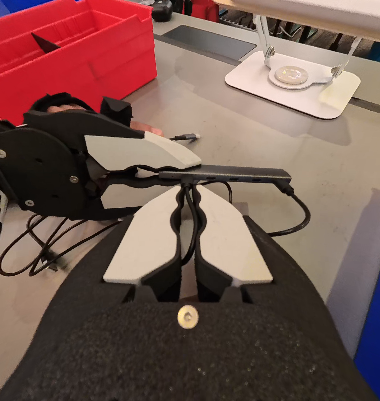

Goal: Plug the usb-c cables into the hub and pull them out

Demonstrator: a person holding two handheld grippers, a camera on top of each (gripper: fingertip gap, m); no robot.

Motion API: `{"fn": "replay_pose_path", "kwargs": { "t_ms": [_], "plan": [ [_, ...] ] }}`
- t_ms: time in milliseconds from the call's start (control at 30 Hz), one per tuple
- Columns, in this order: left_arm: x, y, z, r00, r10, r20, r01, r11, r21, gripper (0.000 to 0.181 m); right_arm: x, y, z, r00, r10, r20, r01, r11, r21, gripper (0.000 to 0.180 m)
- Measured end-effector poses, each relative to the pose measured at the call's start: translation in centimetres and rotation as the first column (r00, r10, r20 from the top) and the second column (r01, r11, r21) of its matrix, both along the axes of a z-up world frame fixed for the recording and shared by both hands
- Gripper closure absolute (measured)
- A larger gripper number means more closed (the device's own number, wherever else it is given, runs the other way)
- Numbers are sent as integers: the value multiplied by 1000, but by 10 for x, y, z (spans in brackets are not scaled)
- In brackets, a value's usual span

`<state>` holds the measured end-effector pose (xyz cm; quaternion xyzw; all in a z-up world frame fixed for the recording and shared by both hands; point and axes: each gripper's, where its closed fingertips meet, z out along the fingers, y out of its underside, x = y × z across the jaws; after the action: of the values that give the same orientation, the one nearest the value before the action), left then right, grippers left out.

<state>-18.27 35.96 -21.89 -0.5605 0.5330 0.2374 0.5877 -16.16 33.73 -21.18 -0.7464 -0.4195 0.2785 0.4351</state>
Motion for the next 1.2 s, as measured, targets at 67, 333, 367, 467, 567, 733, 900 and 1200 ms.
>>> {"fn": "replay_pose_path", "kwargs": {
  "t_ms": [67,333,367,467,567,733,900,1200],
  "plan": [
    [0,-1,3,1000,4,7,-4,1000,7,172,-1,-1,3,1000,-1,-22,1,1000,-9,174],
    [-9,8,10,973,41,228,-12,992,-127,171,1,5,19,995,0,-98,0,1000,7,167],
    [-18,12,13,950,73,302,-21,985,-173,171,4,7,30,992,-9,-127,15,999,47,159],
    [-41,20,19,835,151,529,36,944,-327,172,16,11,46,983,-28,-183,43,996,74,157],
    [-41,19,29,649,178,740,240,875,-421,172,14,8,36,976,-9,-217,0,999,-41,143],
    [-26,2,47,413,162,896,557,734,-389,172,-1,16,24,943,-15,-332,-48,982,-180,116],
    [-11,-21,64,204,184,962,802,532,-272,172,-20,11,55,783,31,-621,-258,925,-278,110],
    [-29,-3,54,118,273,955,815,522,-250,150,-18,23,89,821,180,-542,-277,956,-101,170]
  ]
}}
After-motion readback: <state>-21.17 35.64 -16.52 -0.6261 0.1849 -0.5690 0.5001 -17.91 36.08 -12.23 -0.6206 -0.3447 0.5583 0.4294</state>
